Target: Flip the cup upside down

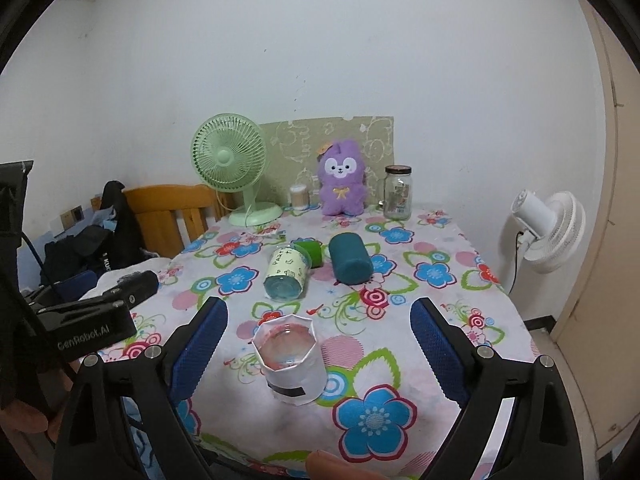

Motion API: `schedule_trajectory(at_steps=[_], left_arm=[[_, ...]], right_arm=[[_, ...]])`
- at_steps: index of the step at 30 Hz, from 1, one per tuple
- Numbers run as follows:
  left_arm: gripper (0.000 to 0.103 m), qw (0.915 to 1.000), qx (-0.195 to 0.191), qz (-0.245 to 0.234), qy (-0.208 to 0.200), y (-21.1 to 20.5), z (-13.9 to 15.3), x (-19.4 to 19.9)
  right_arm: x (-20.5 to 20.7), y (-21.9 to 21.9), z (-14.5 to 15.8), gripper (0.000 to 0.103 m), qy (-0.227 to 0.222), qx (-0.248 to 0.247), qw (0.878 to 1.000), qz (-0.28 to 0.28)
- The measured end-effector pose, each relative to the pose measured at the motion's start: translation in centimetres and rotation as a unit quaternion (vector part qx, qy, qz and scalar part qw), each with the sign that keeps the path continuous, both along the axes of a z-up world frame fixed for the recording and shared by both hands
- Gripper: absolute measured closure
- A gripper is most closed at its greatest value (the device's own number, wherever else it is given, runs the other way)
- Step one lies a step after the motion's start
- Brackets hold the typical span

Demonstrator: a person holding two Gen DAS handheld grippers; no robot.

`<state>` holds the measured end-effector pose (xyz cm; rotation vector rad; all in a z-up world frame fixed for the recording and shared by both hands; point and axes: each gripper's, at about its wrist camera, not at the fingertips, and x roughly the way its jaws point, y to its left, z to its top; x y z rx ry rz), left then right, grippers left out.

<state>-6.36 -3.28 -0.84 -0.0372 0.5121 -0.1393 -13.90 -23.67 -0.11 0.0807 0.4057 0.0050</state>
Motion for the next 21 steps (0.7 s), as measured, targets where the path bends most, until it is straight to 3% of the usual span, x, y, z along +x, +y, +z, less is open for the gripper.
schedule_trajectory(at_steps=[11,21], left_arm=[[0.002,0.9997,0.012,-0.022,-0.005,-1.3,-0.7,-0.1],[0.001,0.9997,-0.001,-0.023,-0.005,-0.9,-0.5,0.0]], right_arm=[[-0.2,0.8,-1.0,0.008,-0.003,-0.013,1.0,-0.002],[-0.3,0.7,-0.6,0.008,-0.008,-0.01,1.0,-0.008]])
